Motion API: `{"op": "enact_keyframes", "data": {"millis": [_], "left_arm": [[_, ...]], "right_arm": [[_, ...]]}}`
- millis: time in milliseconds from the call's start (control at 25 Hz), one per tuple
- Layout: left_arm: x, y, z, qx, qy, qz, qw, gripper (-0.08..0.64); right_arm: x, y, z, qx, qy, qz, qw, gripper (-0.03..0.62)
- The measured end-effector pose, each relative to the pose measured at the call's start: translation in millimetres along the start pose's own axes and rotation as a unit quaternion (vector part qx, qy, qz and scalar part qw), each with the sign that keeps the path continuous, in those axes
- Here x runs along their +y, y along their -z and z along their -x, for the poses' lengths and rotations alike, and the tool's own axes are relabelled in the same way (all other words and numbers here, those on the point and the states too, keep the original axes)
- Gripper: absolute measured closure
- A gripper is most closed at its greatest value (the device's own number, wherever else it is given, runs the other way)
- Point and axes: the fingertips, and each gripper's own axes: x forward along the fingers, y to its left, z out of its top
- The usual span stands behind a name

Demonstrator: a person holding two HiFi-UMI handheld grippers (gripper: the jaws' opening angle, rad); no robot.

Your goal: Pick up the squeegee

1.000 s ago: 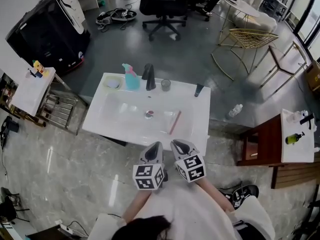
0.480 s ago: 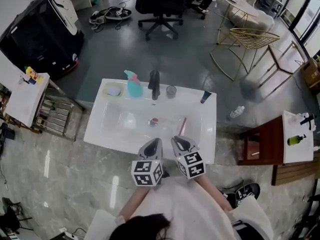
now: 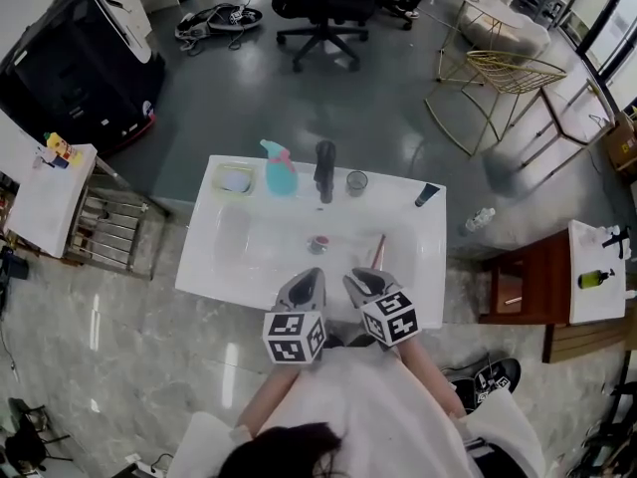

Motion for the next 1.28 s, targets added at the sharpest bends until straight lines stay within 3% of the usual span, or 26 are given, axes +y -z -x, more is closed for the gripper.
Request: {"op": "enact_keyframes", "data": {"millis": [80, 120, 400, 840, 1280], "left_arm": [[5.6, -1.7, -0.3, 0.002, 0.0, -0.001, 1.0, 0.534], [7.1, -2.8, -0.5, 0.003, 0.0, -0.002, 1.0, 0.534], [14.2, -11.6, -3.7, 0.003, 0.001, -0.01, 0.9999, 0.534], [22.2, -11.9, -19.3, 0.02, 0.002, -0.011, 0.9997, 0.534], [31.3, -12.3, -45.5, 0.037, -0.012, -0.008, 0.9992, 0.534]], "right_arm": [[3.7, 1.9, -5.8, 0.015, -0.016, -0.002, 1.0, 0.438], [3.8, 1.3, -7.0, 0.016, -0.017, -0.001, 1.0, 0.431], [-9.0, -9.7, -16.9, 0.001, -0.012, 0.021, 1.0, 0.43], [-36.8, -8.0, -51.5, 0.07, -0.027, 0.088, 0.993, 0.422], [-57.3, 10.1, -87.5, 0.145, -0.053, 0.157, 0.975, 0.422]]}}
